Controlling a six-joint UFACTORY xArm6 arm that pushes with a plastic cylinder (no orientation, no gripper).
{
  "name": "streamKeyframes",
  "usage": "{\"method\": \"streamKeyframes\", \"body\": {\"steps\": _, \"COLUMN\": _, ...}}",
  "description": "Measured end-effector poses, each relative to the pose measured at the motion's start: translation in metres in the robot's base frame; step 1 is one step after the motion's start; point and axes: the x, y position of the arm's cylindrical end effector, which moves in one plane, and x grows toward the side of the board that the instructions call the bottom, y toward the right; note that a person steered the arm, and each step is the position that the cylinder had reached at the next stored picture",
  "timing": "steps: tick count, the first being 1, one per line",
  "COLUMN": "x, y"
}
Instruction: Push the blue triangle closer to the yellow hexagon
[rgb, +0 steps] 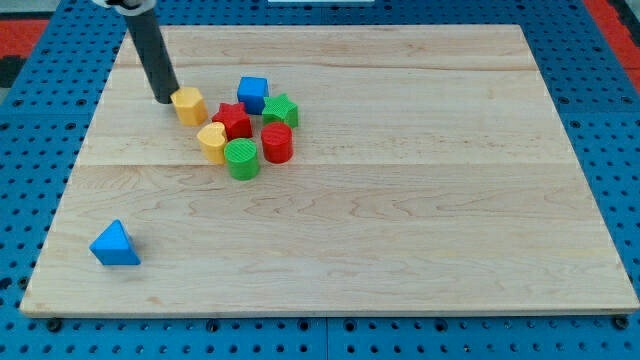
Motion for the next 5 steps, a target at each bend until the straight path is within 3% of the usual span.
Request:
{"method": "streamKeyframes", "body": {"steps": 1, "x": 0.010, "y": -0.018}}
{"method": "streamKeyframes", "body": {"steps": 2, "x": 0.087, "y": -0.018}}
{"method": "streamKeyframes", "body": {"steps": 3, "x": 0.152, "y": 0.056}}
{"method": "streamKeyframes", "body": {"steps": 4, "x": 0.212, "y": 0.057}}
{"method": "streamKeyframes", "body": {"steps": 5, "x": 0.225, "y": 0.004}}
